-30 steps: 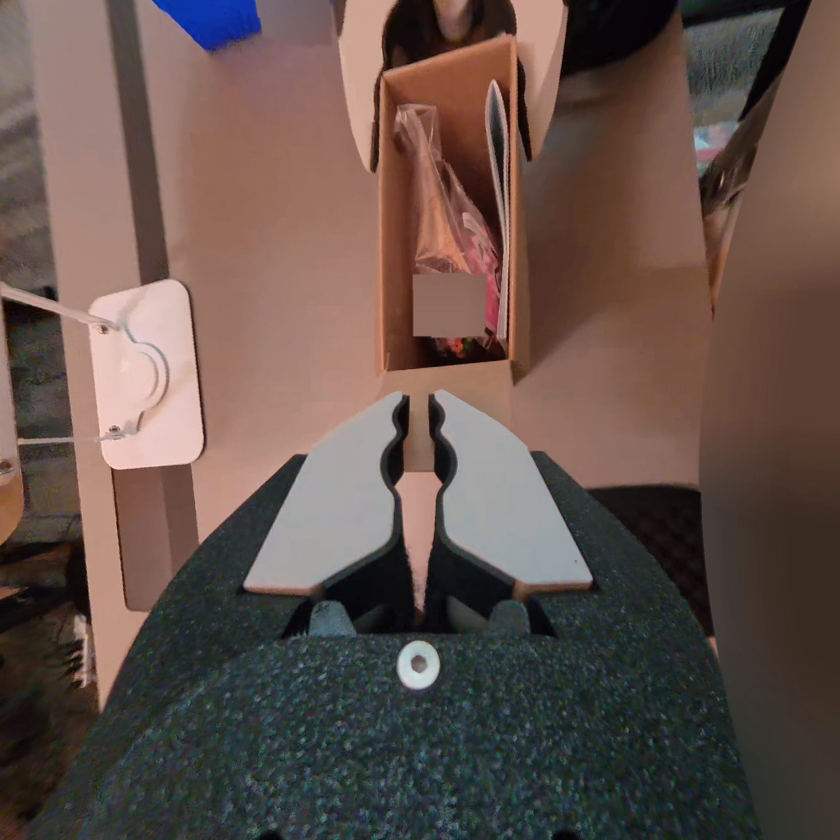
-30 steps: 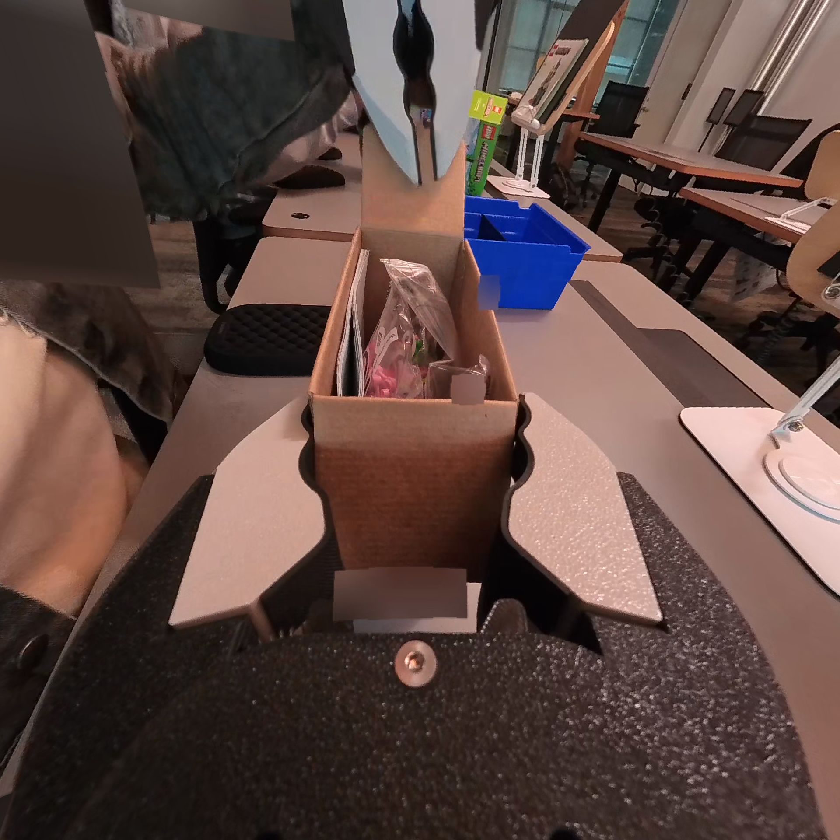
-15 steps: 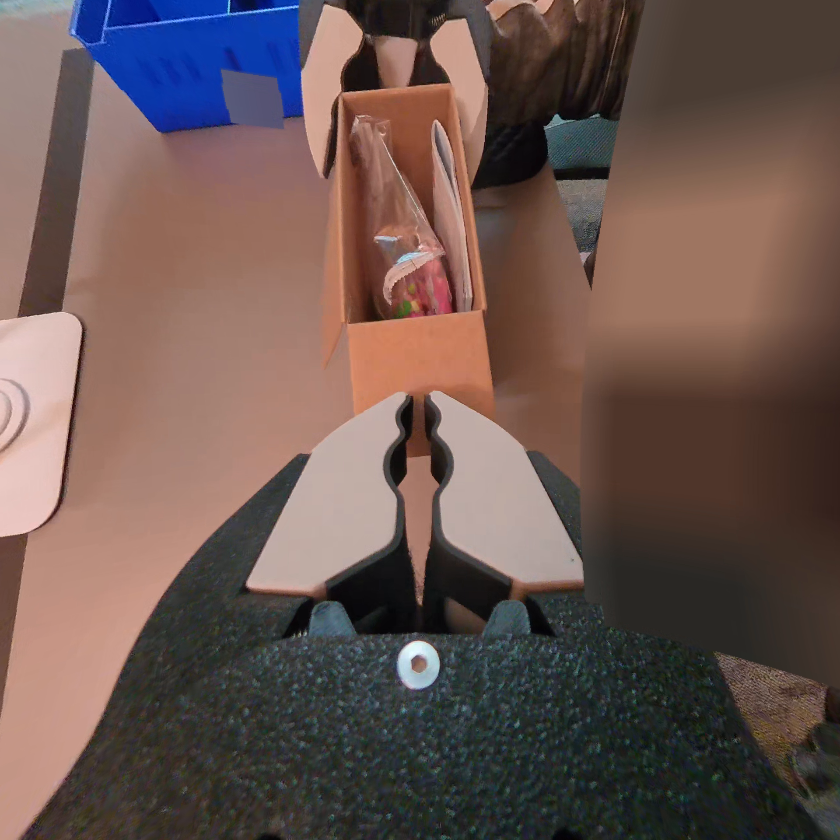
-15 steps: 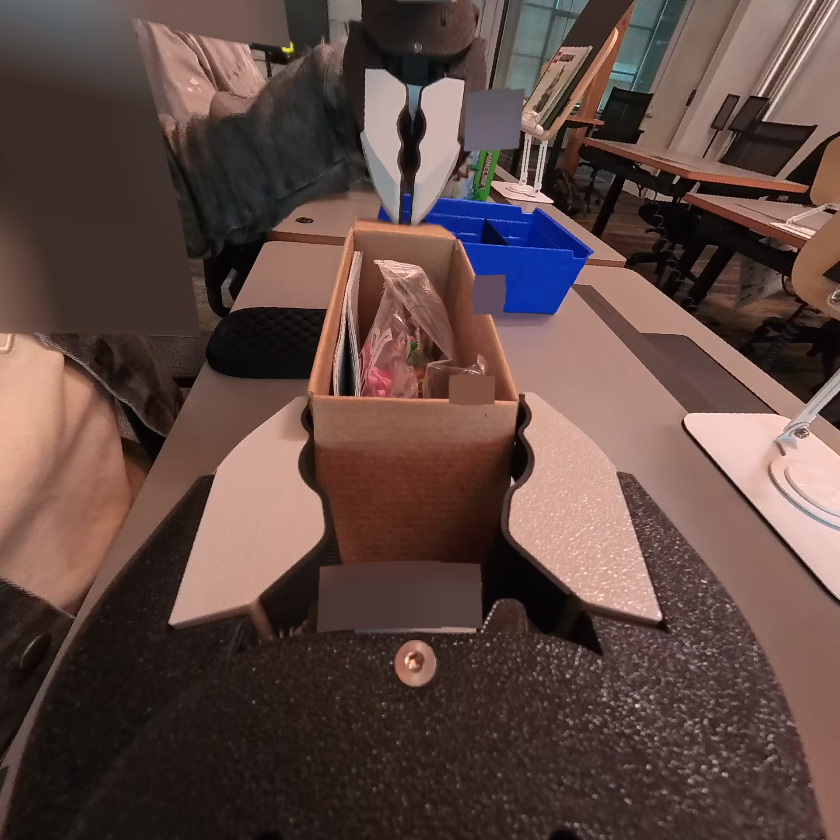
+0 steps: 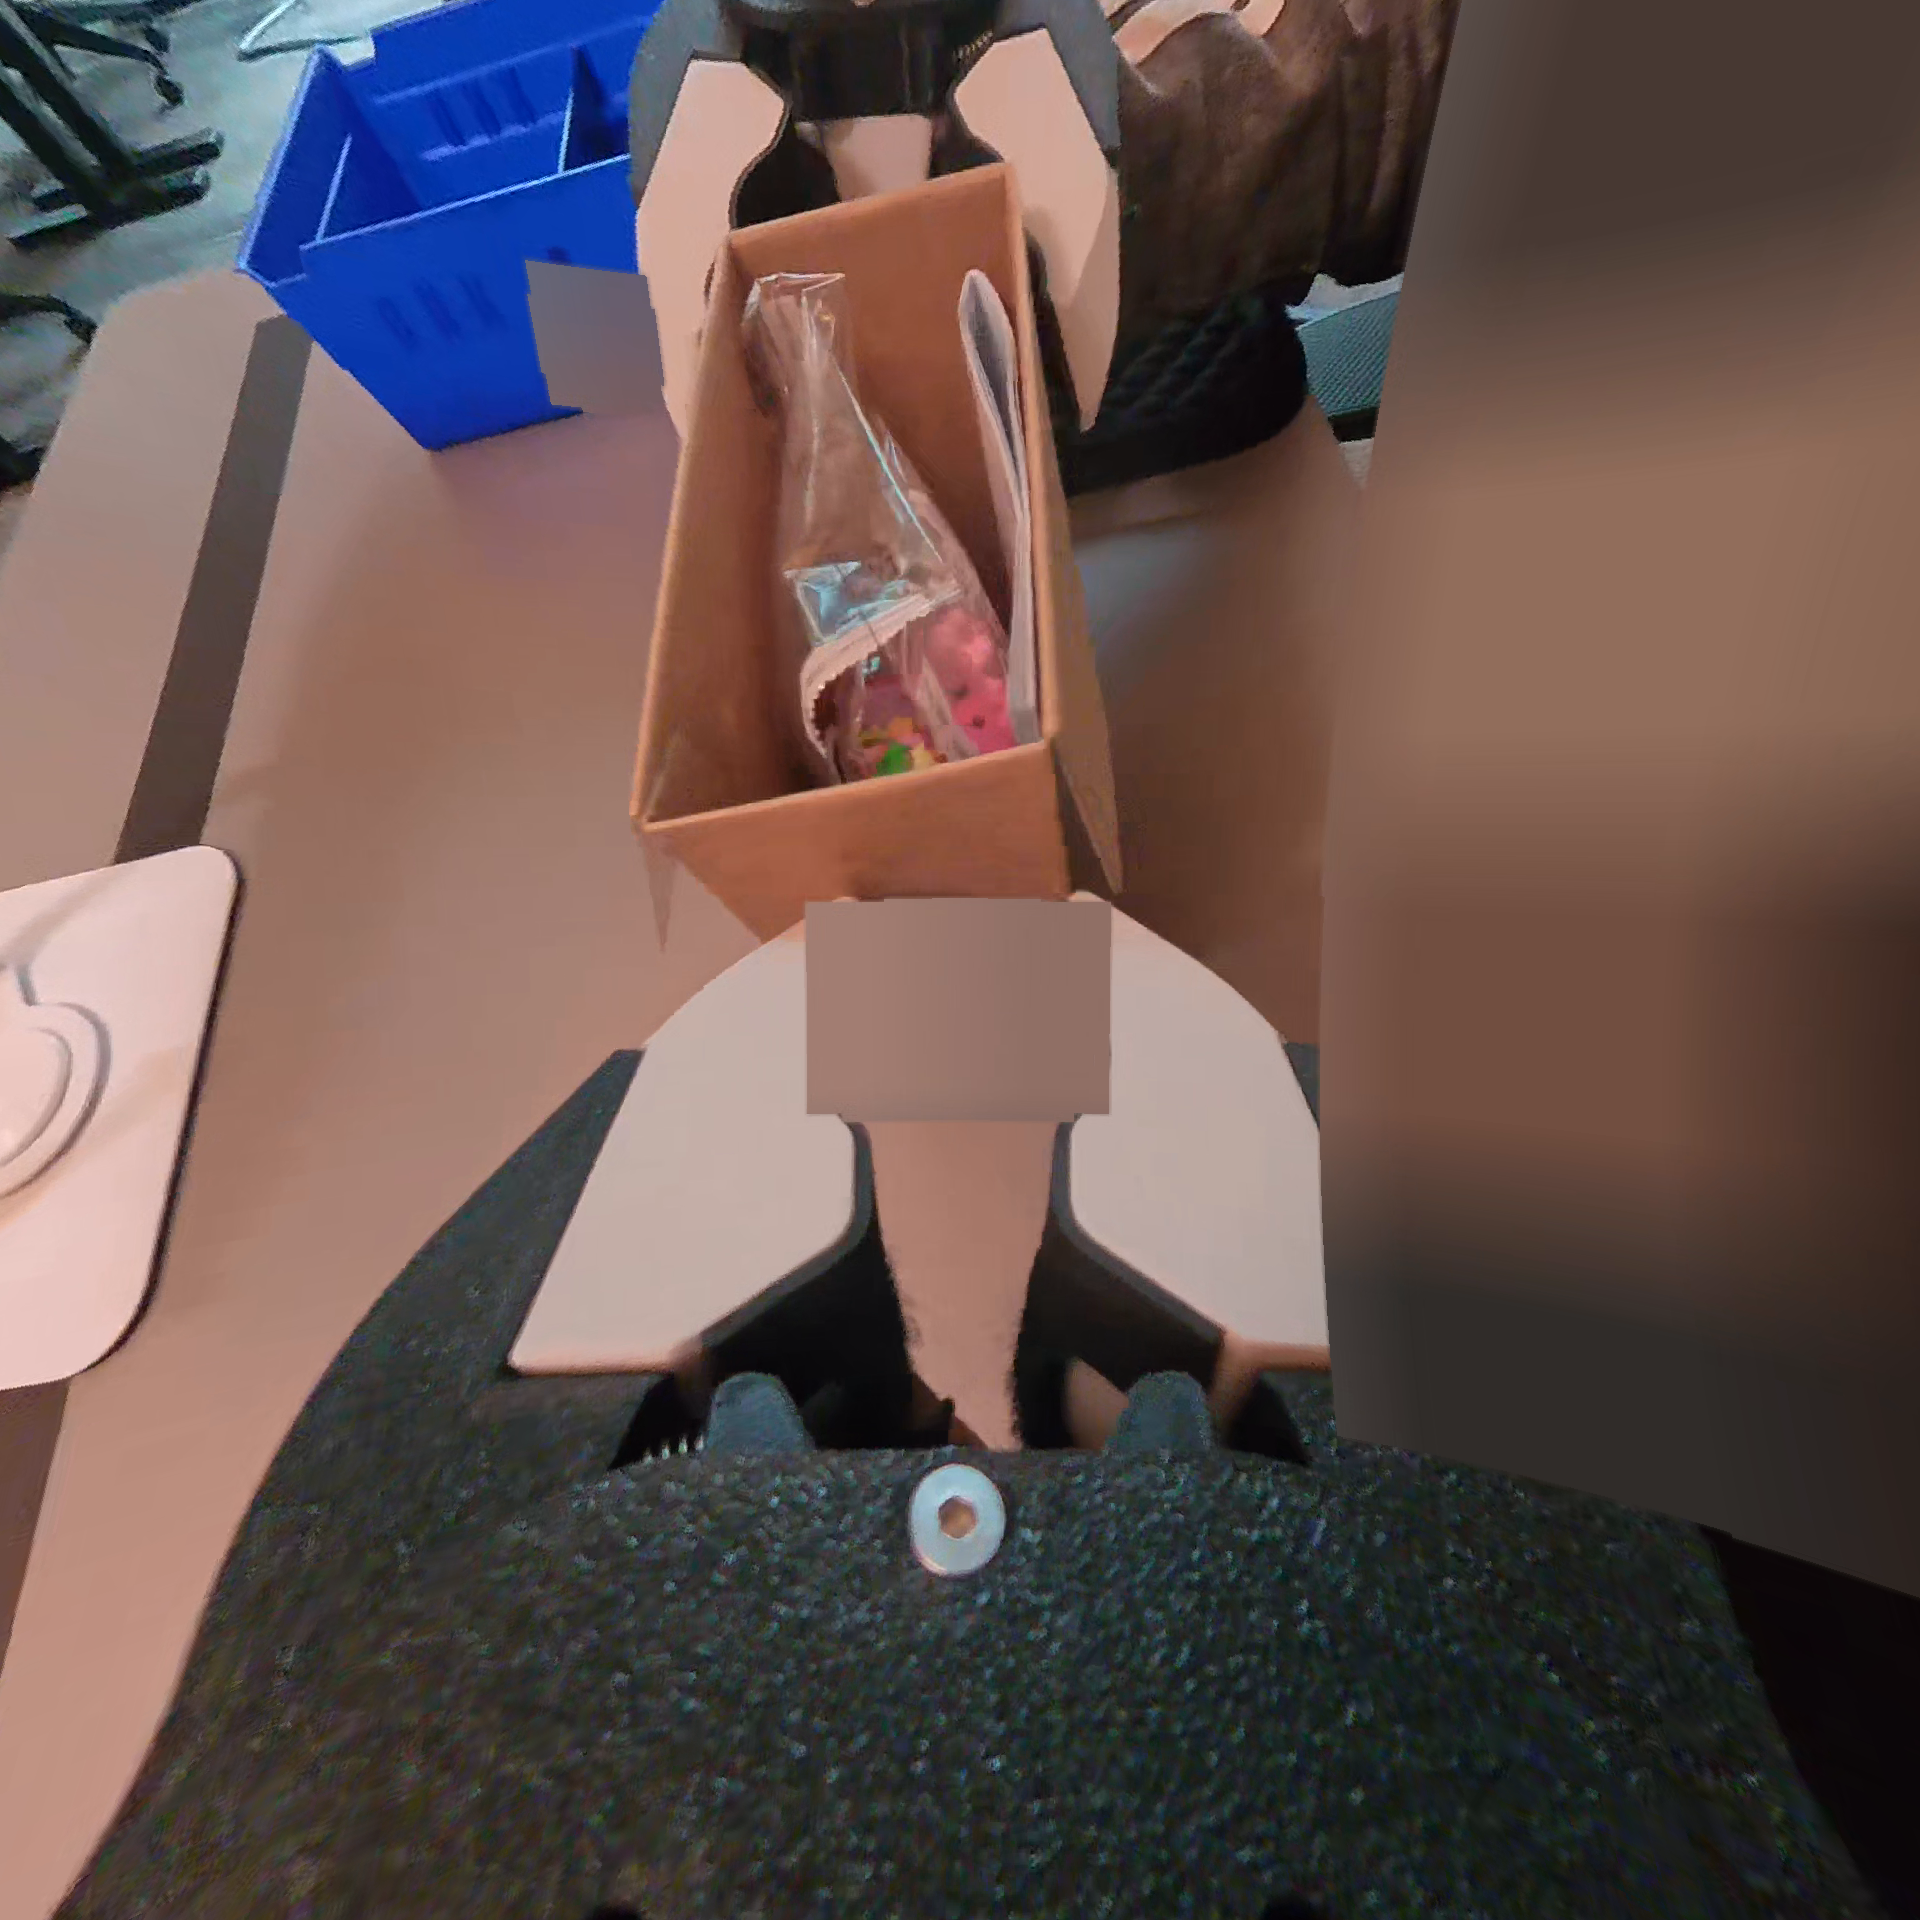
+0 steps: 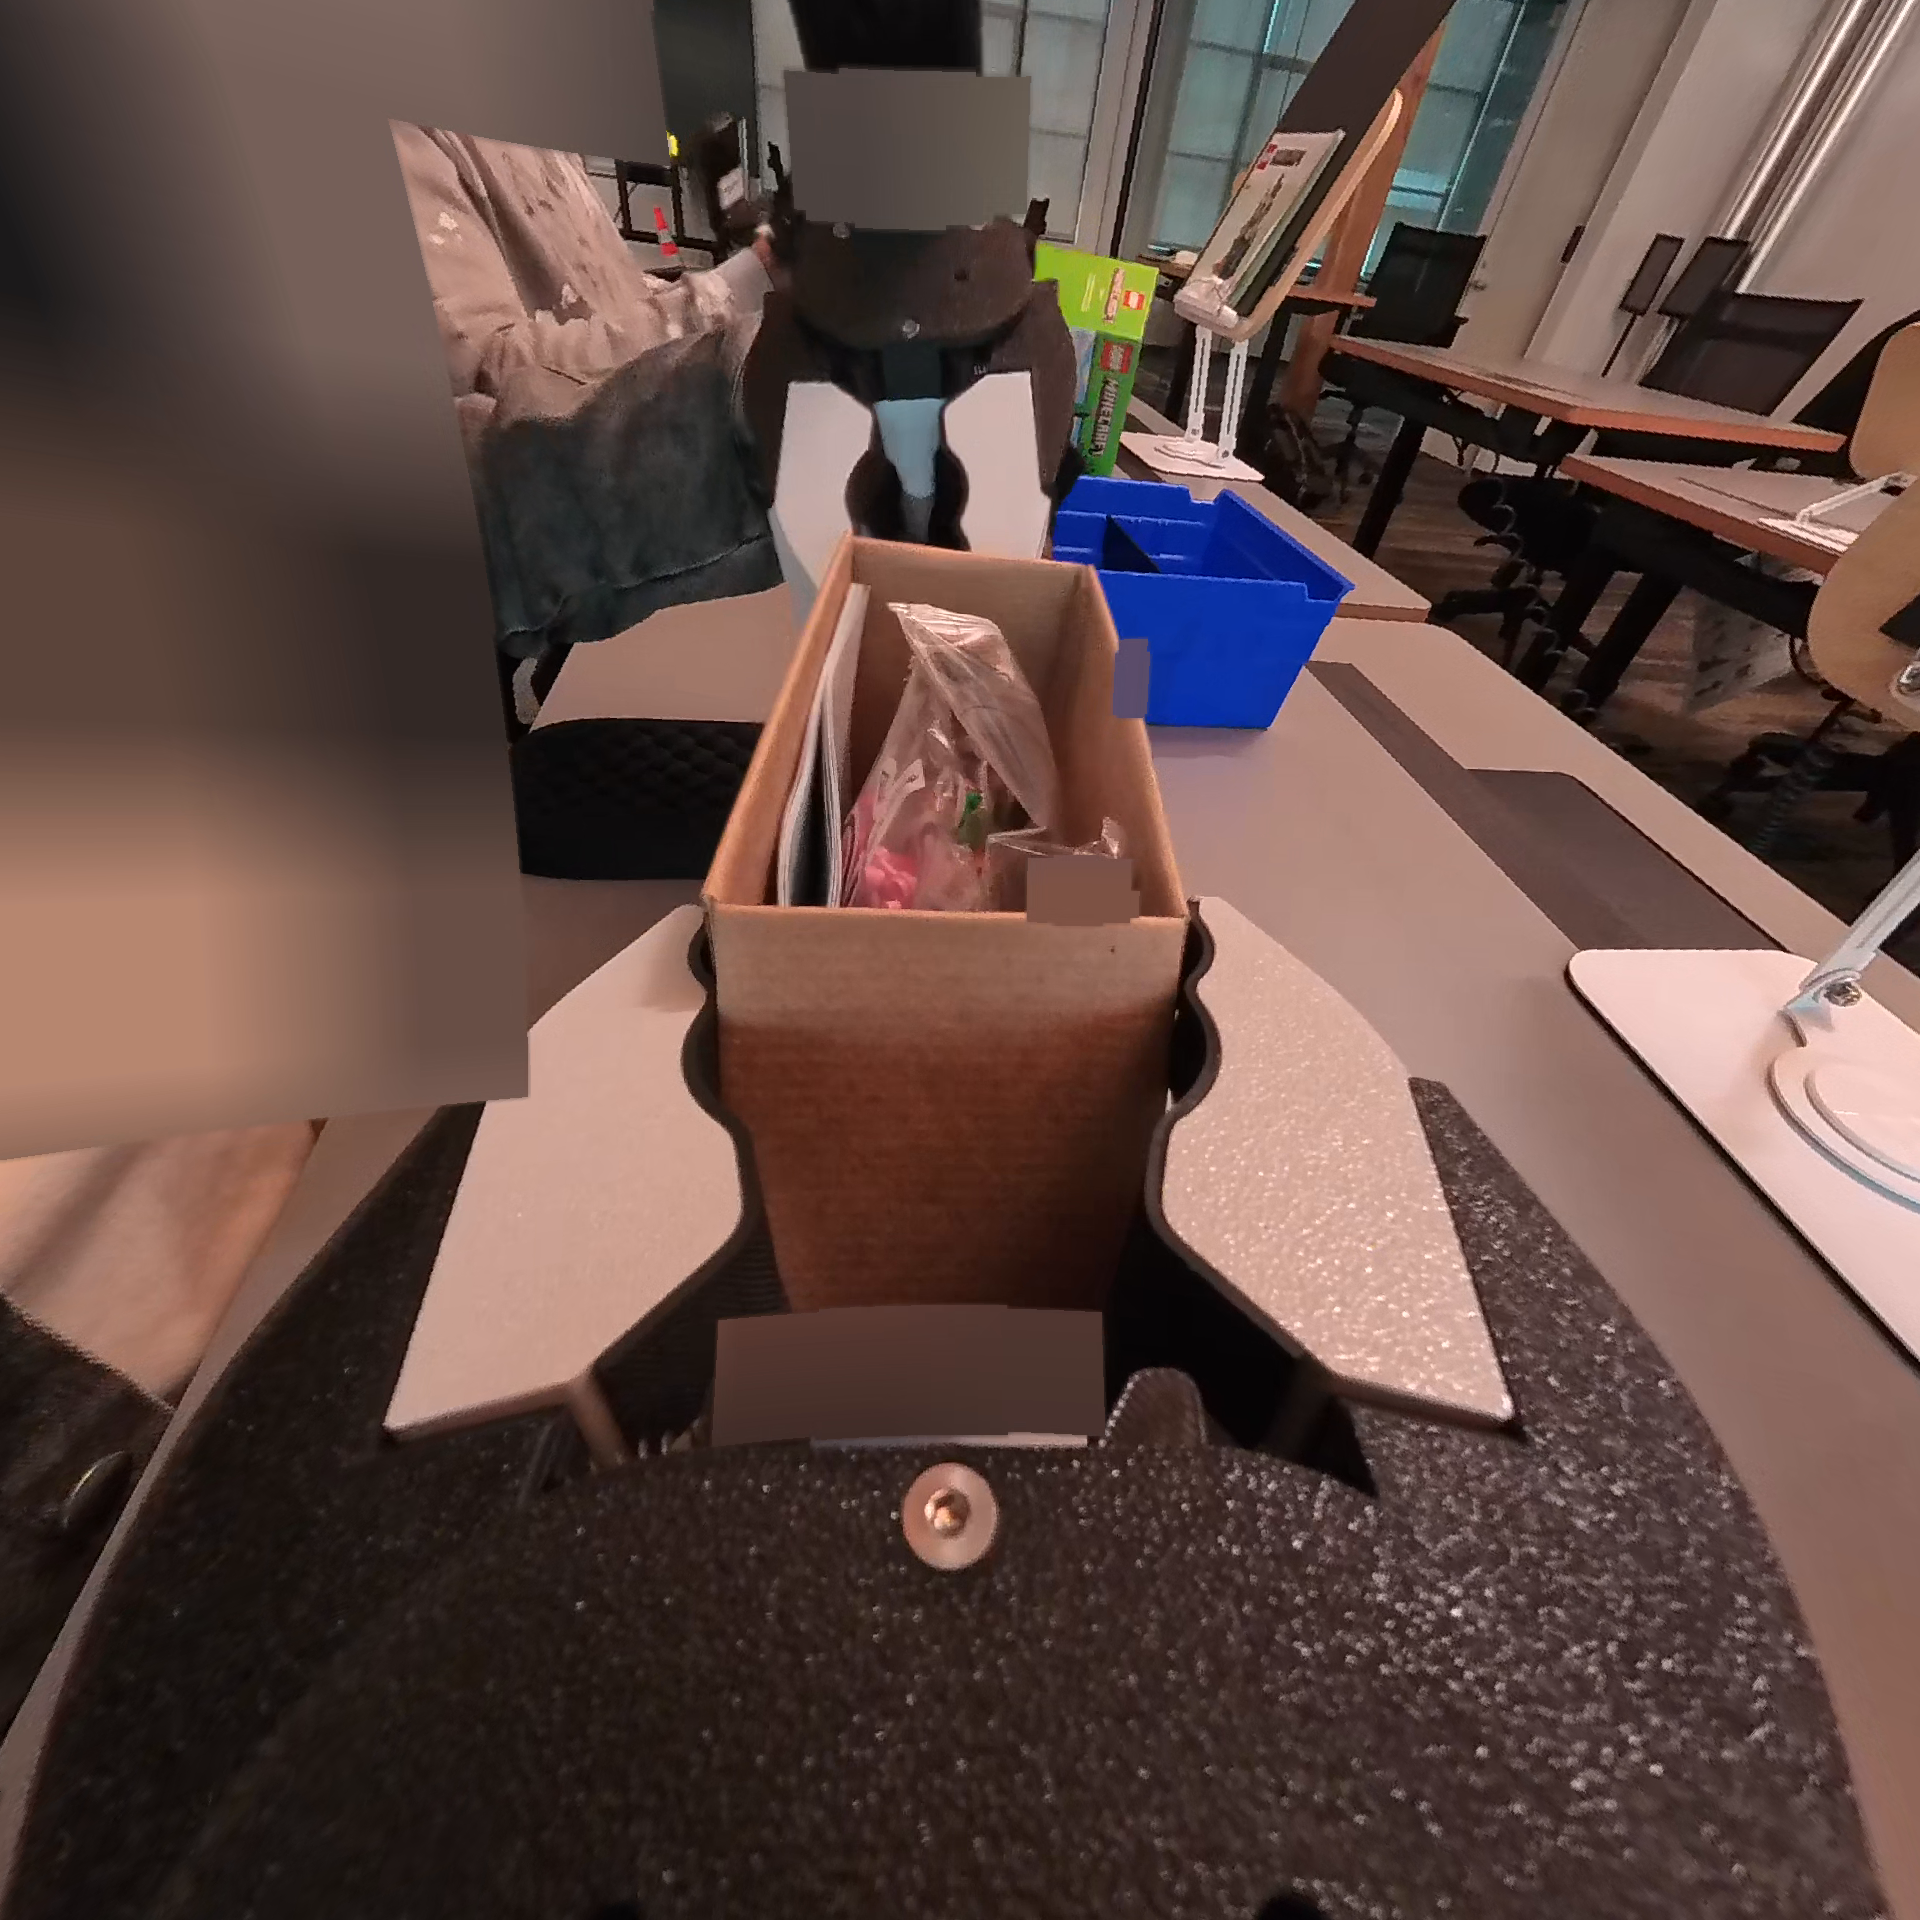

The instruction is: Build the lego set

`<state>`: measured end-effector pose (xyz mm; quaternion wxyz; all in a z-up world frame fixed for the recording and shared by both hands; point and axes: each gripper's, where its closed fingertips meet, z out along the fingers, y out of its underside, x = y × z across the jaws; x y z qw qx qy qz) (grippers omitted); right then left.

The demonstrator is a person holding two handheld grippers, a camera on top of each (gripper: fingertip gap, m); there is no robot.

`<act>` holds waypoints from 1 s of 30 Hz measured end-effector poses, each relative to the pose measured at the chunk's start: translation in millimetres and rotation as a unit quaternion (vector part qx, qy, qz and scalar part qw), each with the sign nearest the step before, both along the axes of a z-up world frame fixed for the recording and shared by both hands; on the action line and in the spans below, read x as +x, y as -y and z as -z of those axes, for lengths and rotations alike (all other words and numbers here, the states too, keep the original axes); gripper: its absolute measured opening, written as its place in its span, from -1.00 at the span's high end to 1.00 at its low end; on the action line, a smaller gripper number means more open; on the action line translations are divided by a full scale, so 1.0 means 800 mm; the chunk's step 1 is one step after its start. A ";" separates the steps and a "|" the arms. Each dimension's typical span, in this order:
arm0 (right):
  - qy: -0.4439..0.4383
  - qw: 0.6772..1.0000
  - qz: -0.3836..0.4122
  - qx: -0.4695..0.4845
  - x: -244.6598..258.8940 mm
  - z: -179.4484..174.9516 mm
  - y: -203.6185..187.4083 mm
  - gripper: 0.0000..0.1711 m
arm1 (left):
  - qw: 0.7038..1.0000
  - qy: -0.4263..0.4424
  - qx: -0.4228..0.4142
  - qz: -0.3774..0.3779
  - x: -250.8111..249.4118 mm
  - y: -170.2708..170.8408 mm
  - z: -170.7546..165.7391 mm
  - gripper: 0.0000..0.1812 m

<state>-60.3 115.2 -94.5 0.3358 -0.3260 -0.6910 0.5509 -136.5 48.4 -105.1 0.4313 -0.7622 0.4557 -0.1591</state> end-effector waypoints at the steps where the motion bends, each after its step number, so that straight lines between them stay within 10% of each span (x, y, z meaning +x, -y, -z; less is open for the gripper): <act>1: 0.000 1.000 0.001 -0.001 0.000 0.000 -0.001 0.03 | 1.000 0.001 0.002 -0.002 0.001 0.000 0.001 0.60; 9: 0.000 1.000 -0.002 0.007 -0.002 0.000 -0.001 0.03 | 0.999 0.037 0.026 -0.029 -0.002 0.004 0.007 0.54; 14: -0.002 1.000 -0.025 0.015 -0.002 0.000 0.007 0.02 | 0.997 0.044 0.068 0.007 0.002 0.009 0.006 1.00; 30: -0.001 1.000 -0.021 -0.002 -0.005 0.002 0.006 0.02 | 0.997 0.040 0.067 -0.027 0.007 0.005 0.007 1.00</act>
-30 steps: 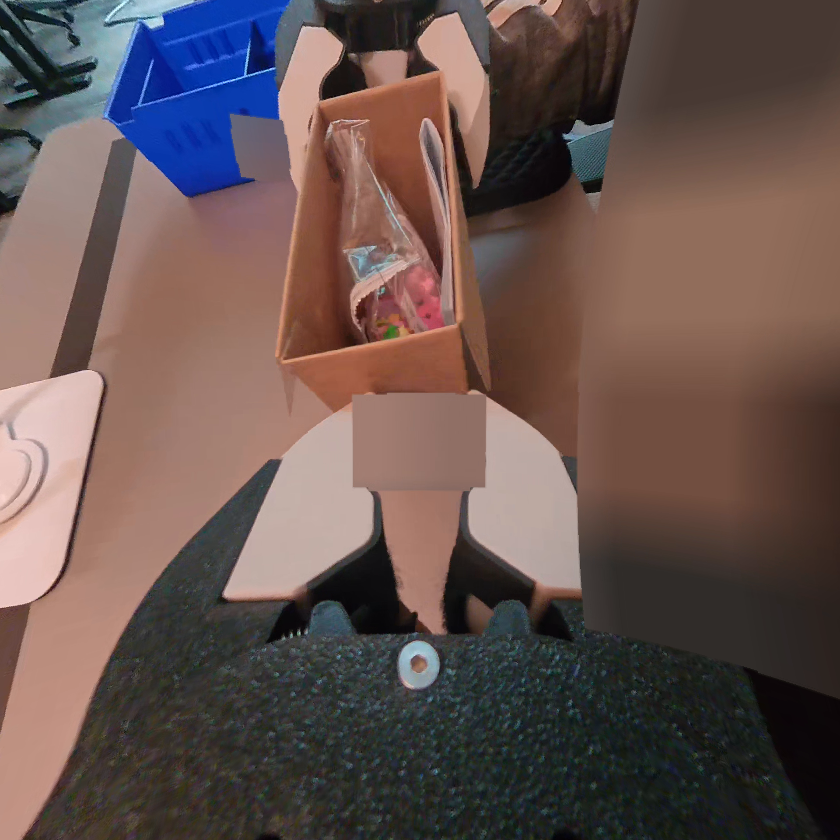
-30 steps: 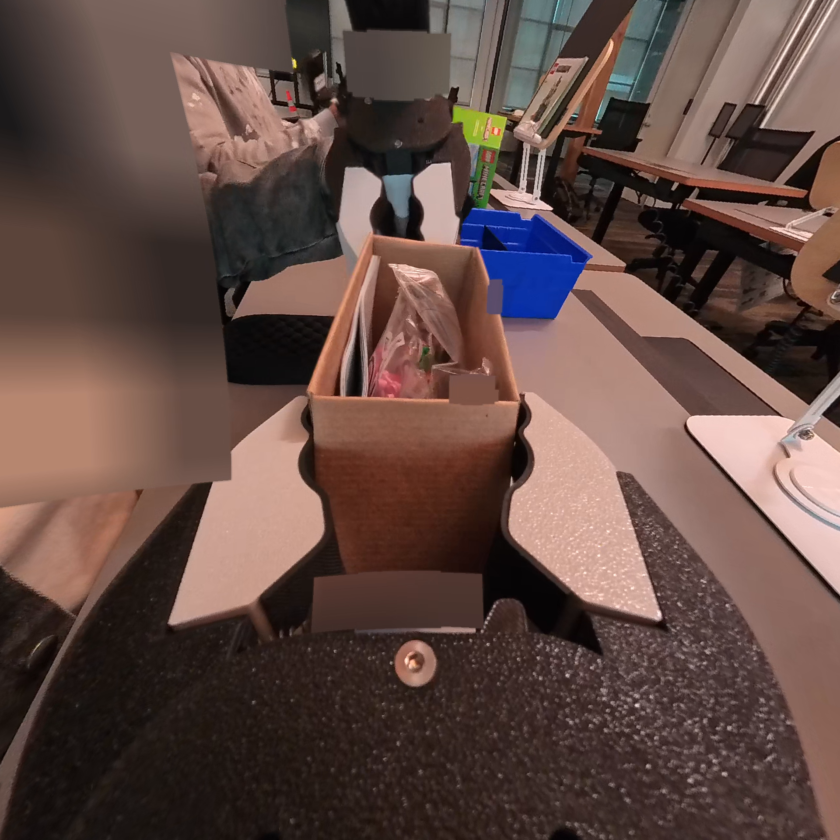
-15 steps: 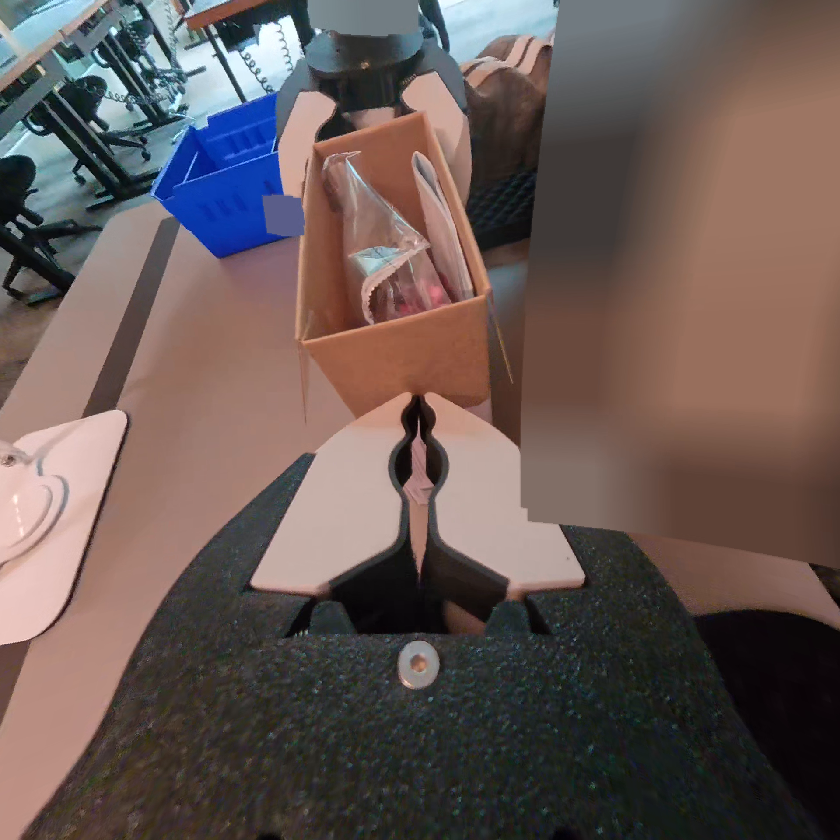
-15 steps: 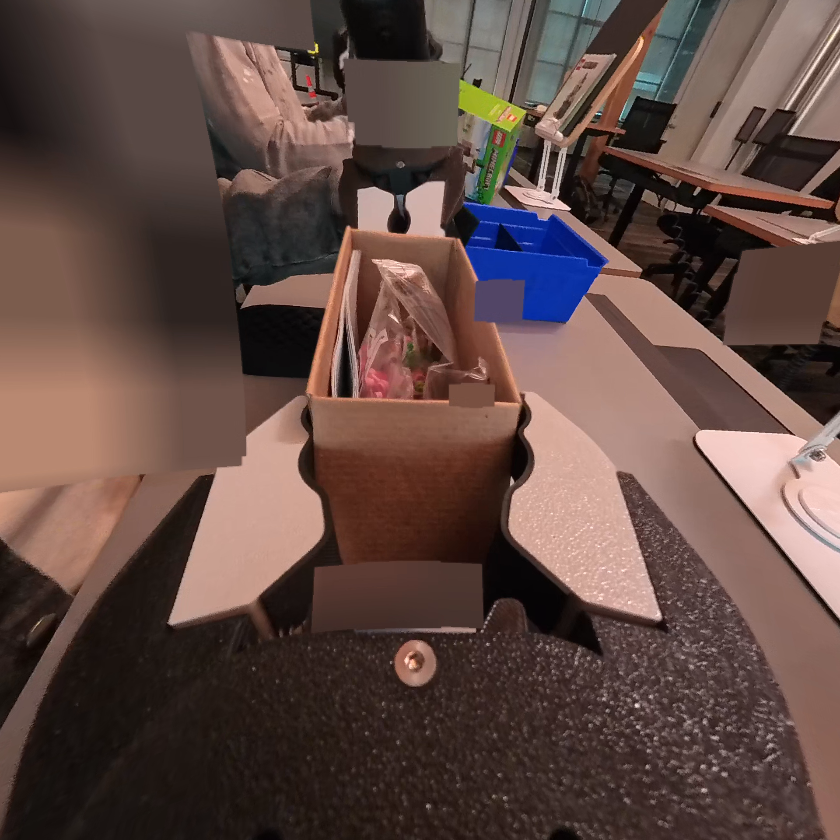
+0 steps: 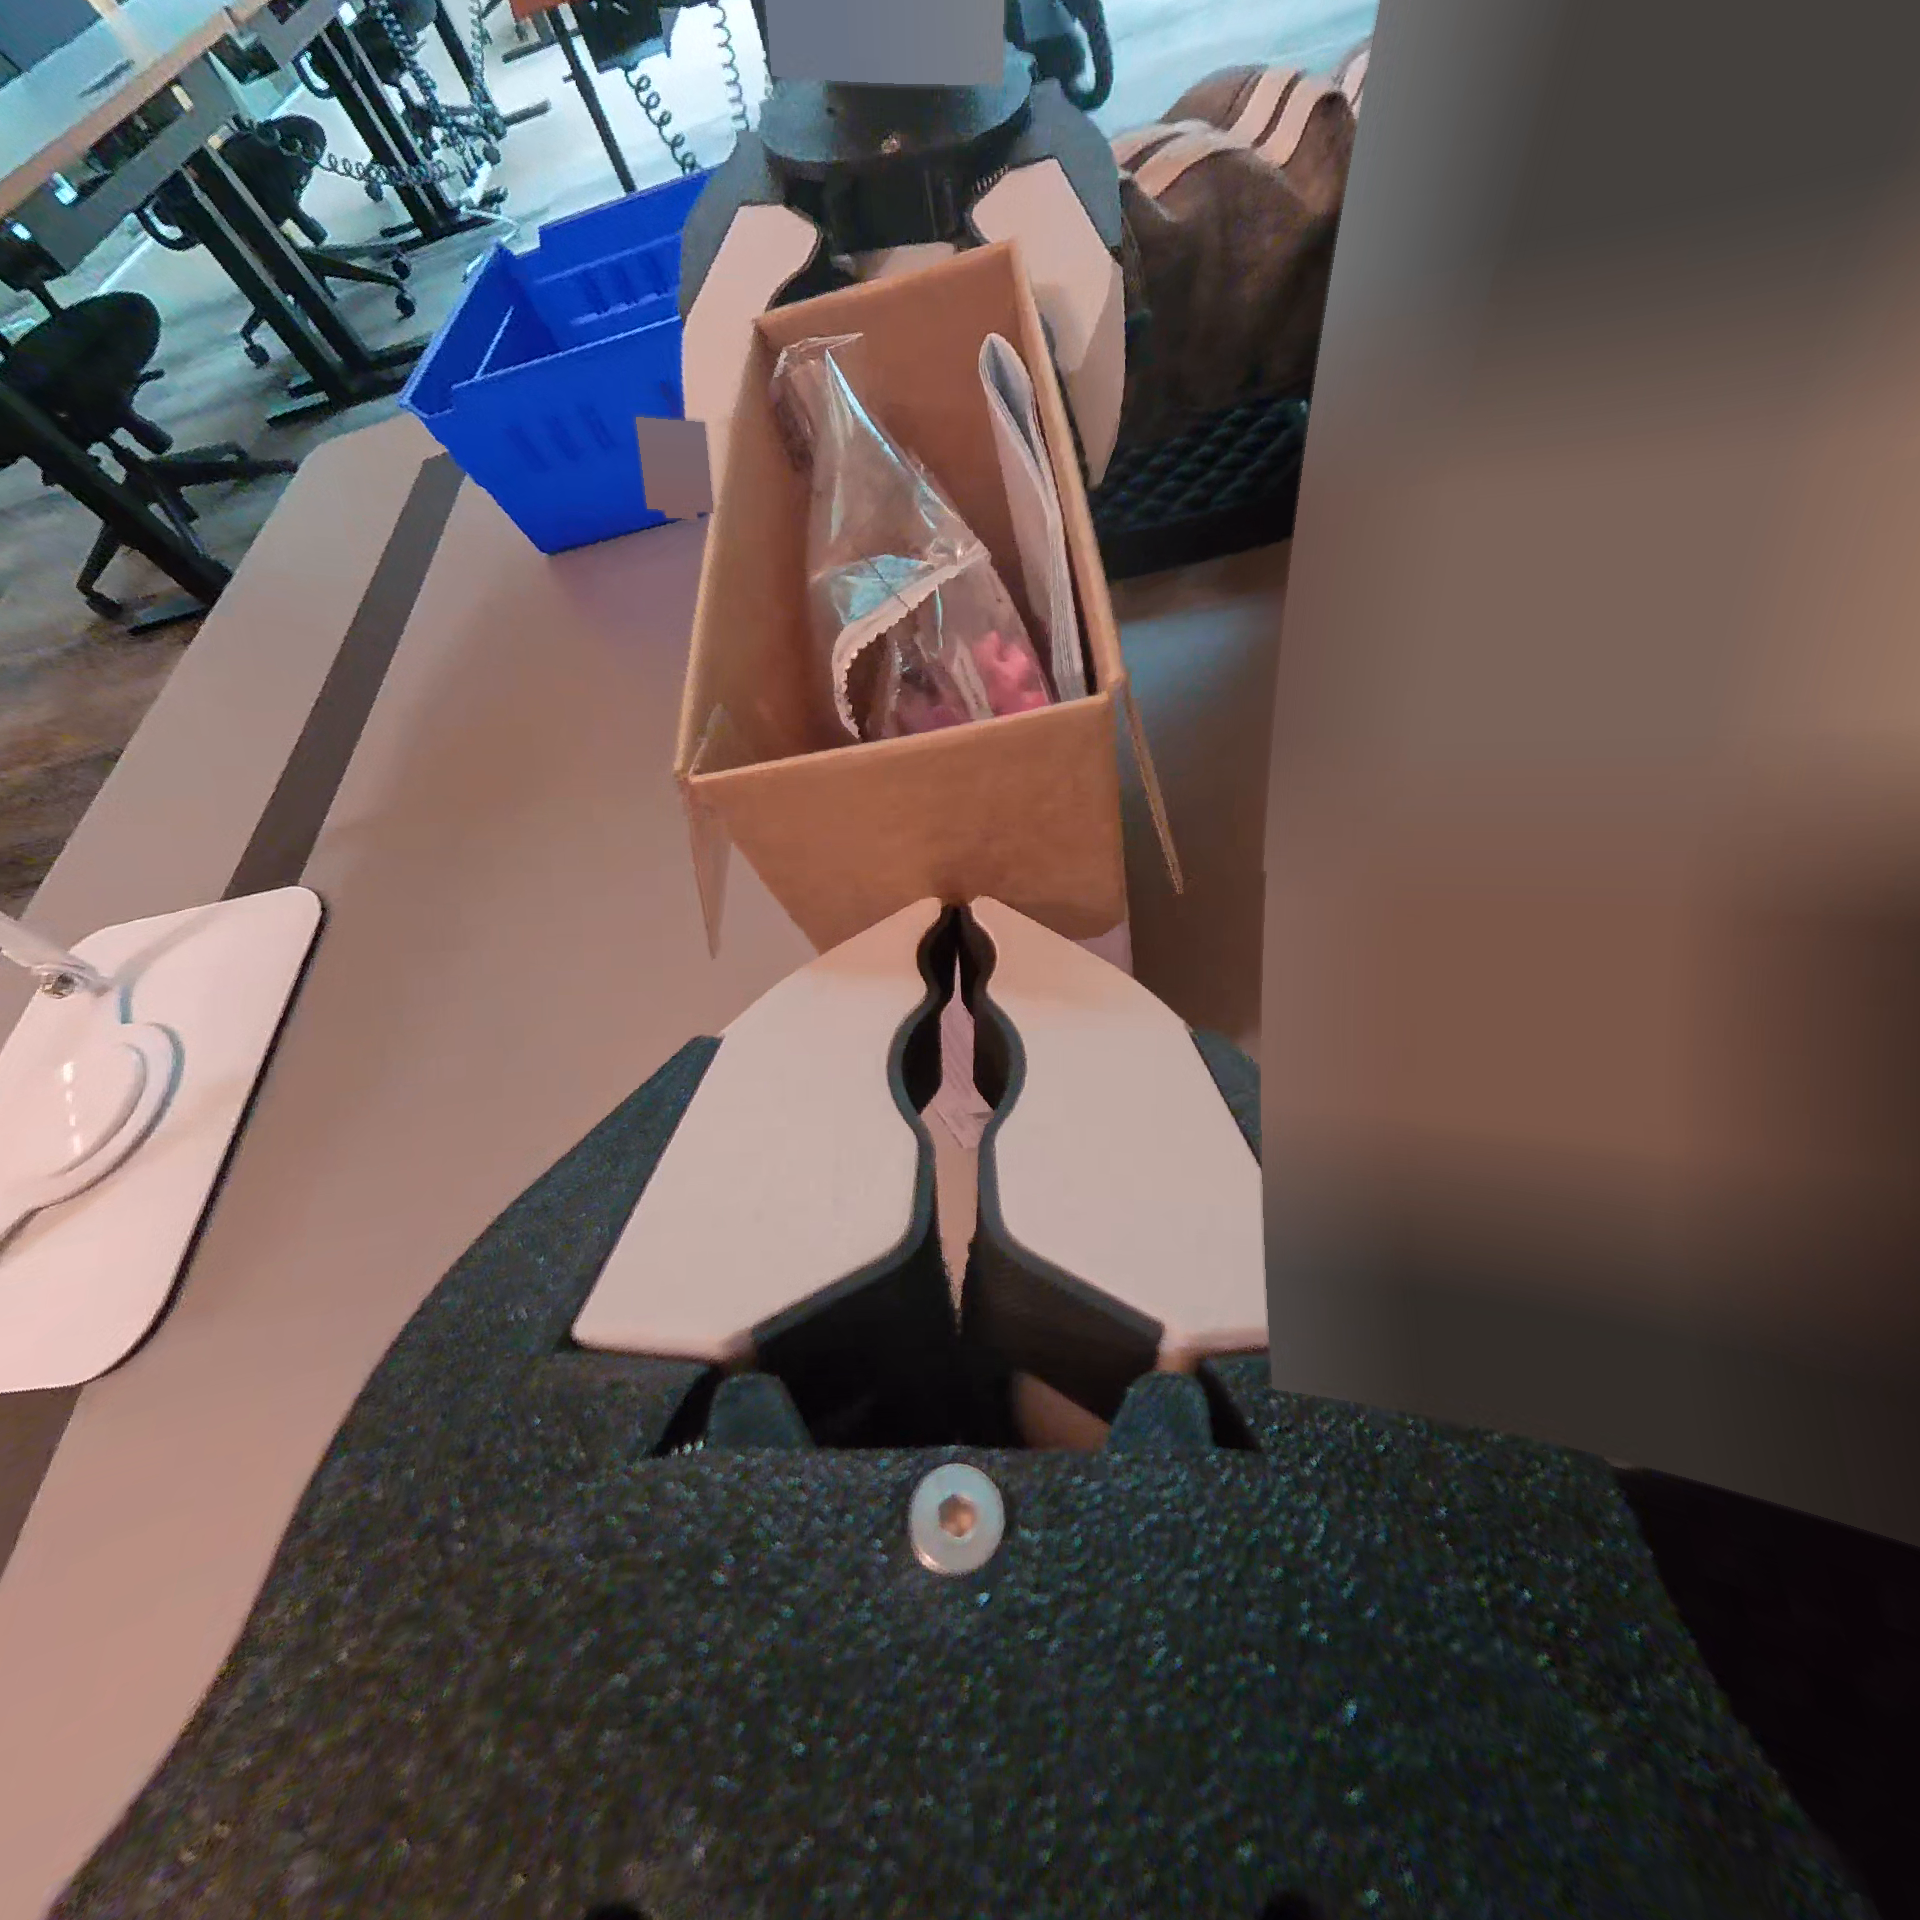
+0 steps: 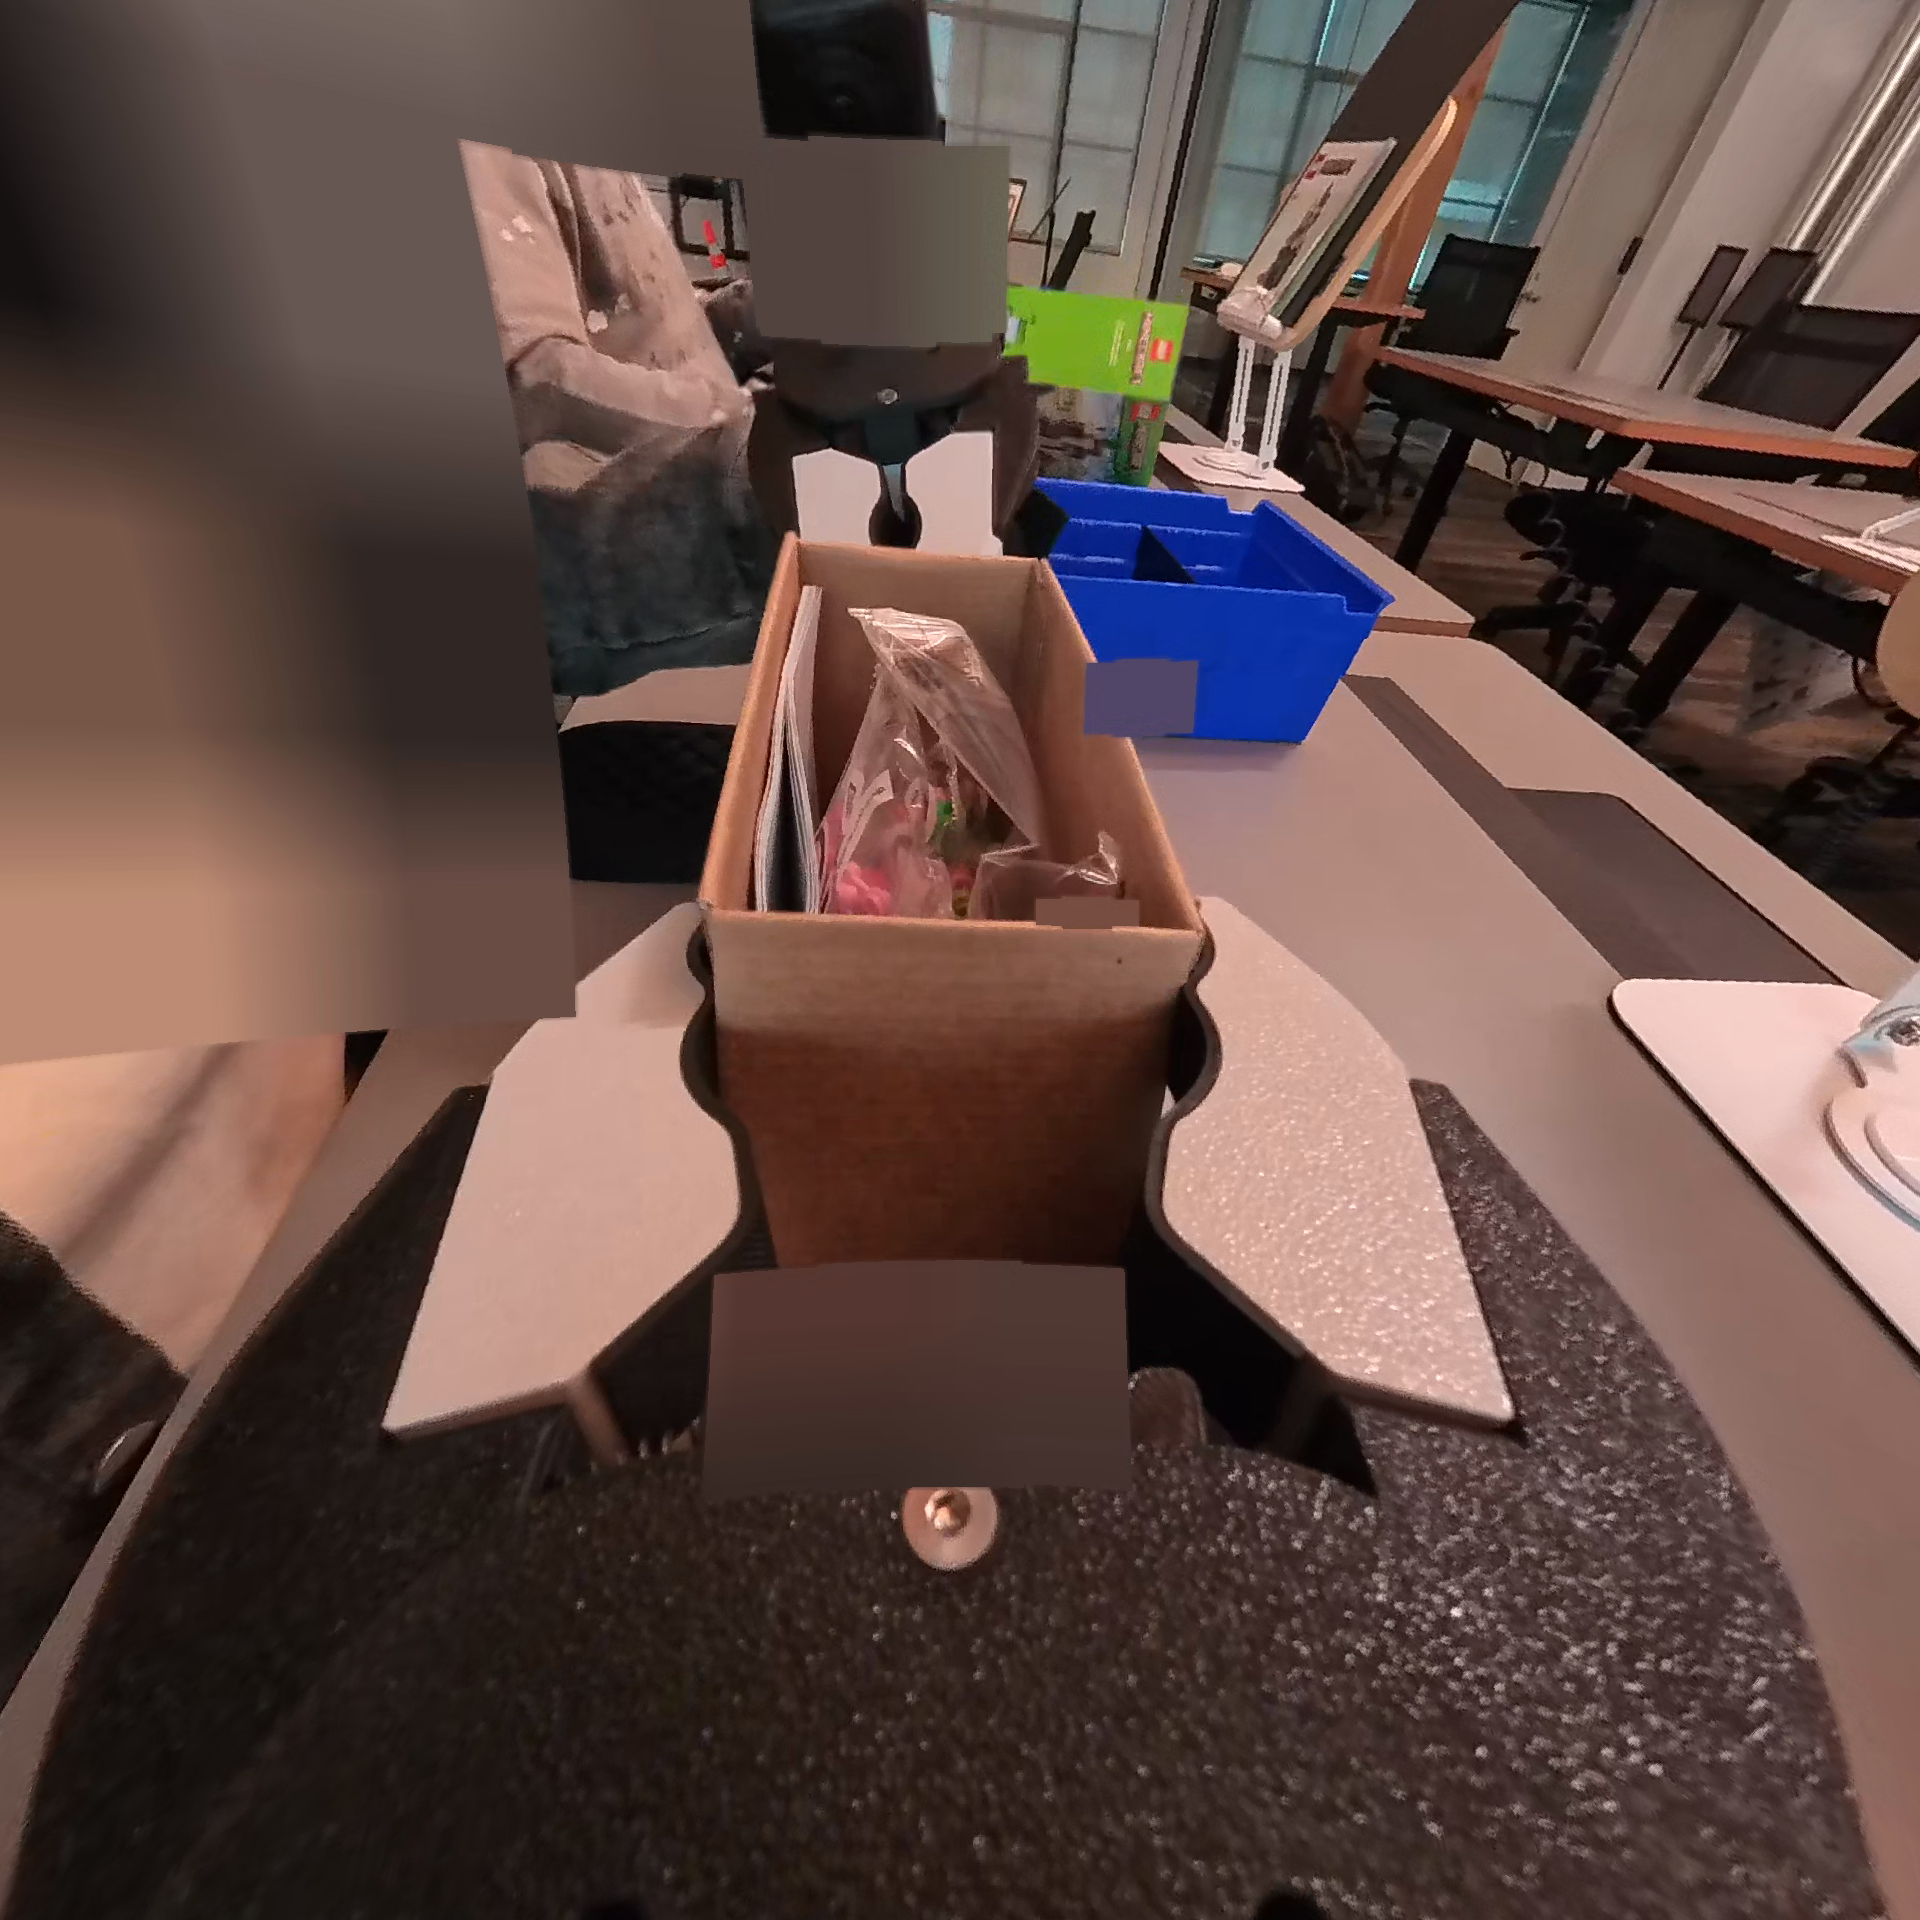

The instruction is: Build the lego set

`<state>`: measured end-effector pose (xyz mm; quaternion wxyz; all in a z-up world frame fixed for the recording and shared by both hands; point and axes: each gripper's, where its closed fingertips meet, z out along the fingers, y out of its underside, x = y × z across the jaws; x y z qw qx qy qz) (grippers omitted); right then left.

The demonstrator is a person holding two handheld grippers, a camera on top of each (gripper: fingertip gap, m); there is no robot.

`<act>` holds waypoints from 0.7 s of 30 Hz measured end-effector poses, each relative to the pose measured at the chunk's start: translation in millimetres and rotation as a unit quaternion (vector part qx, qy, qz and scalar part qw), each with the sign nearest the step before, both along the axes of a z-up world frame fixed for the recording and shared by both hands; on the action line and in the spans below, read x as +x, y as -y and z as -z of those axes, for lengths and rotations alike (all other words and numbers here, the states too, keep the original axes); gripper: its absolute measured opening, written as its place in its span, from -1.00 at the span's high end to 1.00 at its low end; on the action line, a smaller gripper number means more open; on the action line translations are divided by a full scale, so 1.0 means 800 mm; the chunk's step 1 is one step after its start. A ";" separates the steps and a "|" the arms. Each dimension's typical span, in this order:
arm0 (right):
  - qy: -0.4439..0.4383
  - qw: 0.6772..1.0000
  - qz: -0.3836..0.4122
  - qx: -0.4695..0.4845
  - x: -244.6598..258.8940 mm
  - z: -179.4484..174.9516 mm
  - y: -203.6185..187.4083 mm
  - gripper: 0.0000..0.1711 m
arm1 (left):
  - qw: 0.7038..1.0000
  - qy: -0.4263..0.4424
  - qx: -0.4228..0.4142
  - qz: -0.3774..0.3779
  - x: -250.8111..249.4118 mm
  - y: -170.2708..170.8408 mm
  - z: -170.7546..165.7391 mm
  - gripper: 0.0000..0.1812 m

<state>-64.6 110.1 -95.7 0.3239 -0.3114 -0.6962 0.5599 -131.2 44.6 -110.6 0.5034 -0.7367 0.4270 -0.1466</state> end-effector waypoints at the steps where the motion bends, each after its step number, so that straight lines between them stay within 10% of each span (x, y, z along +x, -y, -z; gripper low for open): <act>1: -0.001 1.000 0.002 -0.004 -0.001 0.000 -0.001 0.02 | 1.000 0.002 0.002 -0.002 0.001 0.000 0.000 1.00; 17: -0.008 1.000 -0.015 0.007 0.003 0.000 0.001 0.02 | 0.999 -0.015 0.003 -0.032 -0.004 0.004 -0.001 0.98; 21: -0.008 1.000 -0.017 -0.003 0.005 -0.001 -0.006 0.02 | 0.994 0.097 0.002 -0.045 -0.027 0.022 -0.027 0.47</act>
